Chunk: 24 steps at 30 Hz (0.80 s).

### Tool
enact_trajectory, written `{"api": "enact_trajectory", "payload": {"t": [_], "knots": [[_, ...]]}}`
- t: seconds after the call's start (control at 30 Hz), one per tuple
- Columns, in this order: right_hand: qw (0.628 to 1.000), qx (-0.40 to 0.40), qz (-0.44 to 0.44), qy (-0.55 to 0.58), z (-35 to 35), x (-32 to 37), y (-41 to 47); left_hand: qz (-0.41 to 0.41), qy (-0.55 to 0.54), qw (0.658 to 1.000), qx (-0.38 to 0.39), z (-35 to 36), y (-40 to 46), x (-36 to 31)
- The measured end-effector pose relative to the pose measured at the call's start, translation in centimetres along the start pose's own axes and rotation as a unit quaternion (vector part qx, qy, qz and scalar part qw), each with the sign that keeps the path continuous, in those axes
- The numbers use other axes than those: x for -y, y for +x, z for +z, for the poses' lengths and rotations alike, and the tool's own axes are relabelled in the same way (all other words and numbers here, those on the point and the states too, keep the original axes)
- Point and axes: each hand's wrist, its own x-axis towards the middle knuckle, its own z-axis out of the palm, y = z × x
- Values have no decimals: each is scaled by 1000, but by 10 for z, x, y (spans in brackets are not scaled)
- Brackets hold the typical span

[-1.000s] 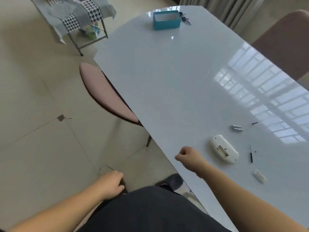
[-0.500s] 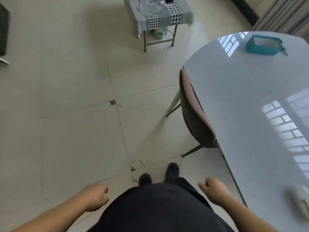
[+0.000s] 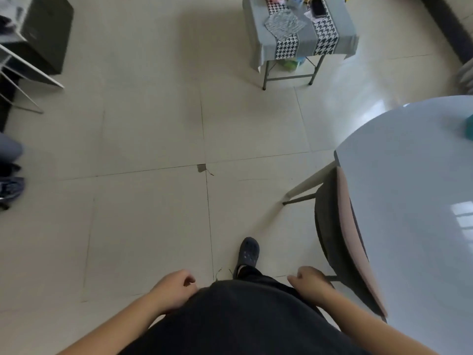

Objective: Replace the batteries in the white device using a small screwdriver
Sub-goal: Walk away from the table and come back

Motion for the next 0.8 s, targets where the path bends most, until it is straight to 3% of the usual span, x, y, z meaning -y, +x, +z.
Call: {"api": "enact_trajectory", "payload": {"t": [0.2, 0.37, 0.67, 0.8], "knots": [[996, -18, -87, 12, -78, 103, 37, -67, -105, 988, -88, -73, 6, 8], [993, -58, -96, 46, -136, 158, 65, -128, -113, 982, -74, -113, 20, 48], [991, -66, 29, 109, -163, 181, 94, -136, -92, 986, 2, -228, 112, 78], [981, -58, 99, 156, -163, 188, 87, -98, -48, 994, 10, -306, 155, 69]]}}
